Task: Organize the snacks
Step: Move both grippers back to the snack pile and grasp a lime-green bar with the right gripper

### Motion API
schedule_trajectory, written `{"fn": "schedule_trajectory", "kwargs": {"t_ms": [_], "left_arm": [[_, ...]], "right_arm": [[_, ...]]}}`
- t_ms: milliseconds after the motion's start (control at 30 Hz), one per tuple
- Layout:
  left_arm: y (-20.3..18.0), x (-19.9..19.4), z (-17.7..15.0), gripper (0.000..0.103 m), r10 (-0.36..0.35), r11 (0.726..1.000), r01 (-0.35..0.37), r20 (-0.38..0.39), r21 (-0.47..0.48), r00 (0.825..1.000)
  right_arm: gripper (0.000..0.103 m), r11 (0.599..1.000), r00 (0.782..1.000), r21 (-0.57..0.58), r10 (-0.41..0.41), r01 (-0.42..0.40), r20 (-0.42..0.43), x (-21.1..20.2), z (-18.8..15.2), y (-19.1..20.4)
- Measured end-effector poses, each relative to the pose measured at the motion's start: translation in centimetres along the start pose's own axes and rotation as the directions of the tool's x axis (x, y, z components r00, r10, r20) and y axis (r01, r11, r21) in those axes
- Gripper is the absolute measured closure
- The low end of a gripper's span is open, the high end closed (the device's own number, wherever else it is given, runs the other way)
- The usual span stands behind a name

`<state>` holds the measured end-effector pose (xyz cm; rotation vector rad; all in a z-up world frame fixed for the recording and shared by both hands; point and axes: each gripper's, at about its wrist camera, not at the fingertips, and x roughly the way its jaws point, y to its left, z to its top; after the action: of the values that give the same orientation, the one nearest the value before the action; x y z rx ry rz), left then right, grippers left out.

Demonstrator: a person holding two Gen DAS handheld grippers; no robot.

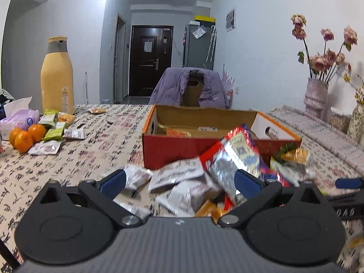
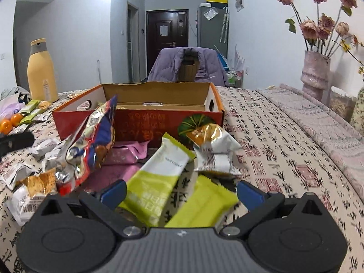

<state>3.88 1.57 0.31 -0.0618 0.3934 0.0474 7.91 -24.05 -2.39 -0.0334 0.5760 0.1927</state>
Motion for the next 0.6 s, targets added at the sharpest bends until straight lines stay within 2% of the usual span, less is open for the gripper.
{"fn": "schedule_trajectory", "kwargs": {"t_ms": [333,600], "left_arm": [[0.9,0.0,-1.4,0.000,-0.010,1.000,0.008,-0.049,-0.029,0.999],[1.0,0.1,-1.5,0.000,-0.015,0.999,0.013,-0.058,-0.035,0.998]], "right_arm": [[0.000,0.999,1.000,0.040,-0.009,0.009,0.012,-0.4,-0.4,-0.8],[0.001,0.996,0.997,0.052,-0.076,0.077,-0.020,-0.2,-1.4,-1.8]]}}
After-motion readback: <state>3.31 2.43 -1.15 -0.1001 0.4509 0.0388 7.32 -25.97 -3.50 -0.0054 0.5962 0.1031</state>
